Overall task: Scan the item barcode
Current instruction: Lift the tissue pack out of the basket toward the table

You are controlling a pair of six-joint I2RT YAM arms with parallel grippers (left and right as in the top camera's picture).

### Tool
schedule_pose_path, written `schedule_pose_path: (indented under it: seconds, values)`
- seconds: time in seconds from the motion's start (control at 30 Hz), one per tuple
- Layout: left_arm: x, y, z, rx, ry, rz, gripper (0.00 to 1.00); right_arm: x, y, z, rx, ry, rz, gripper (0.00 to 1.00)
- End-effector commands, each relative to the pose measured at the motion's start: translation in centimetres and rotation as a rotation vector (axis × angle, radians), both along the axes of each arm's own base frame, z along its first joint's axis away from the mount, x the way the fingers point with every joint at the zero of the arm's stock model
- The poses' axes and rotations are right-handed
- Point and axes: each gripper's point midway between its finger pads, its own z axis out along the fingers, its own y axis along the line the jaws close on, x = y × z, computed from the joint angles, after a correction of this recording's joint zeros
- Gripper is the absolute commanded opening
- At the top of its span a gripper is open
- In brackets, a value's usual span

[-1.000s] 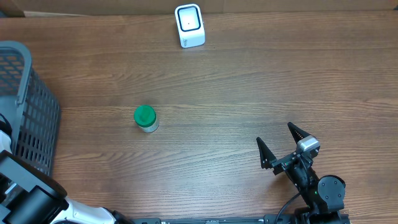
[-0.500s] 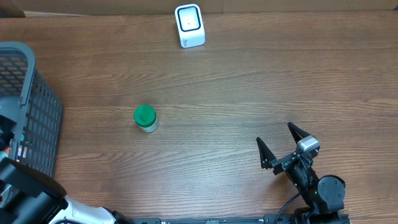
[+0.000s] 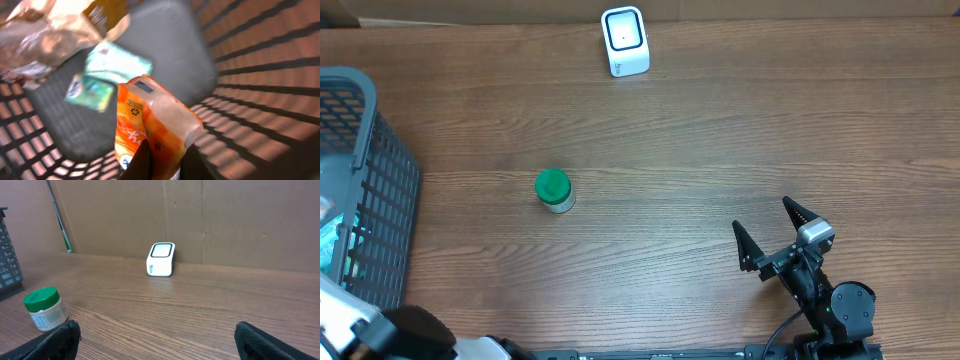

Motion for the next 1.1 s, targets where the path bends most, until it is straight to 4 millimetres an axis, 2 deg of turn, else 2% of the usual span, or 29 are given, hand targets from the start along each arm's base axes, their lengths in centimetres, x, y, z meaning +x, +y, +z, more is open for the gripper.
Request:
schedule_pose_path:
  seconds: [0.0, 0.1, 0.17, 0.2, 0.3, 0.4, 0.47, 0.57, 0.87, 0.97, 1.07]
  values:
    - [1.4, -3.3, 6.1, 0.046, -0.192, -0.064, 0.04, -0.1, 0.2, -0.1, 0.007, -0.002, 0.009, 1.0]
    - [1.9, -6.5, 10.2, 0.11, -0.282, -0.136, 0.04, -0.1, 0.2, -0.1, 0.007, -0.002, 0.009, 1.0]
    - [2.3, -9.6, 12.8, 0.151, -0.344, -0.219, 0.04, -0.1, 0.2, -0.1, 0.007, -0.002, 0.009, 1.0]
    - [2.4, -10.7, 13.4, 0.161, -0.362, -0.25, 0.04, -0.1, 0.2, -0.1, 0.007, -0.002, 0.009, 1.0]
    - [2.7, -15.7, 15.1, 0.173, -0.415, -0.377, 0.04, -0.1, 0.2, -0.1, 0.007, -0.002, 0.009, 1.0]
    - [3.0, -20.6, 14.9, 0.138, -0.413, -0.504, 0.04, -0.1, 0.2, -0.1, 0.007, -0.002, 0.009, 1.0]
    - [3.3, -23.8, 13.8, 0.096, -0.377, -0.597, 0.04, -0.1, 0.2, -0.1, 0.007, -0.002, 0.009, 1.0]
    - [4.1, -27.7, 10.8, 0.049, -0.274, -0.694, 0.04, -0.1, 0.2, -0.2, 0.007, -0.002, 0.009, 1.0]
    - [8.2, -37.8, -1.5, -0.018, 0.026, -0.807, 0.04, -0.1, 0.2, -0.2, 0.007, -0.002, 0.009, 1.0]
    - [9.7, -40.6, -4.9, -0.03, 0.09, -0.84, 0.04, -0.1, 0.2, -0.1, 0.007, -0.002, 0.009, 1.0]
    - [11.1, -42.4, -7.0, -0.028, 0.108, -0.867, 0.04, -0.1, 0.2, -0.1, 0.007, -0.002, 0.009, 1.0]
